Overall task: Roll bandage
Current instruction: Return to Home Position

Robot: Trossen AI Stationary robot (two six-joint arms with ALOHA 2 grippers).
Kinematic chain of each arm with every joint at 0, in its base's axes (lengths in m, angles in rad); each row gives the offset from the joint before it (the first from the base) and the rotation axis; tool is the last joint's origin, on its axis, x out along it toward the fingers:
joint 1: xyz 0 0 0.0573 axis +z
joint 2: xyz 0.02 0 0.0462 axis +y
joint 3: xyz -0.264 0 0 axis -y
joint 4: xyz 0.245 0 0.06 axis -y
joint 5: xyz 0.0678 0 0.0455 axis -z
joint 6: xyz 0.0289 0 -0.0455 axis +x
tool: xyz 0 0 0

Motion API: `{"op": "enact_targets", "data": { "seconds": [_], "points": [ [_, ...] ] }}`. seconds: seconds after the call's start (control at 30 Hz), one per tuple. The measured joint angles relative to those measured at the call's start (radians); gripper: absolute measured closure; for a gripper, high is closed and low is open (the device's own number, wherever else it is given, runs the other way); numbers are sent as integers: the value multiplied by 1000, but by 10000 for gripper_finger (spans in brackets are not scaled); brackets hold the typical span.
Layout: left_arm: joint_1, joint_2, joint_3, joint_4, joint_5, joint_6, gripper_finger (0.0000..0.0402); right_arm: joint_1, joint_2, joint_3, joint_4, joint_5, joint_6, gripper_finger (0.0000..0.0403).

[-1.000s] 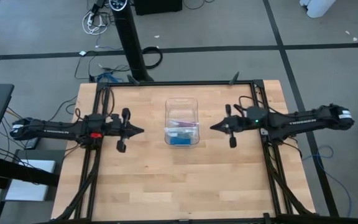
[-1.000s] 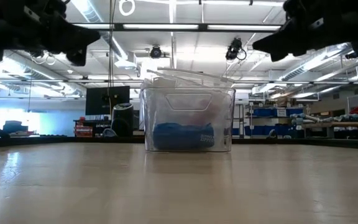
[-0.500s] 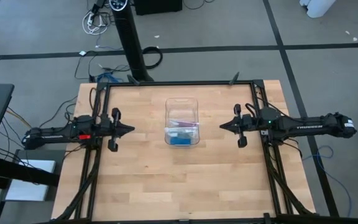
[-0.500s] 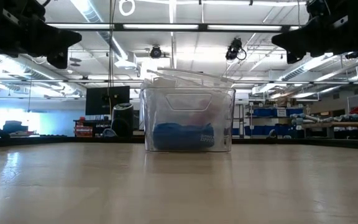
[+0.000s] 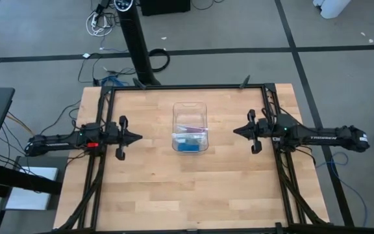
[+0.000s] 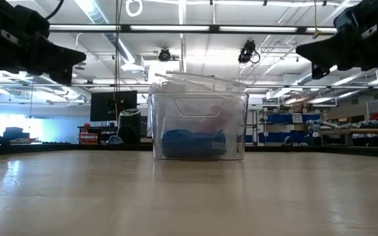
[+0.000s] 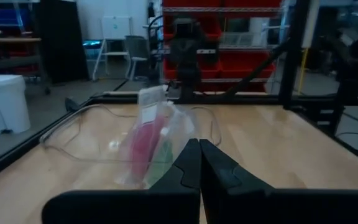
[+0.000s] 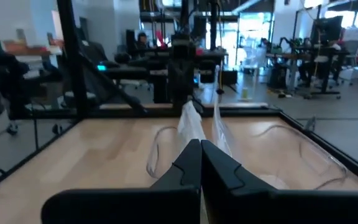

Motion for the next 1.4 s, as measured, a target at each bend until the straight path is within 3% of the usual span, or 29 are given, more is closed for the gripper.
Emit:
{"op": "enact_targets", "data": {
  "seconds": [0.17, 0.4, 0.63, 1.07, 1.4],
  "points": [
    [0, 1, -3, 22, 49, 3, 401, -33, -59, -45, 45, -72, 26, 403],
    [1, 1, -3, 17, 45, -30, 401, -76, -207, -45, -85, -77, 77, 403],
    [1, 1, -3, 16, -35, -68, 400, -75, -355, -45, -227, 78, -33, 403],
    [1, 1, -4, 2, -114, -12, 400, -74, -353, -46, -356, 183, -38, 403],
    [1, 1, -4, 12, -178, 39, 400, -77, -348, -47, -347, 253, -65, 394]
  ]
}}
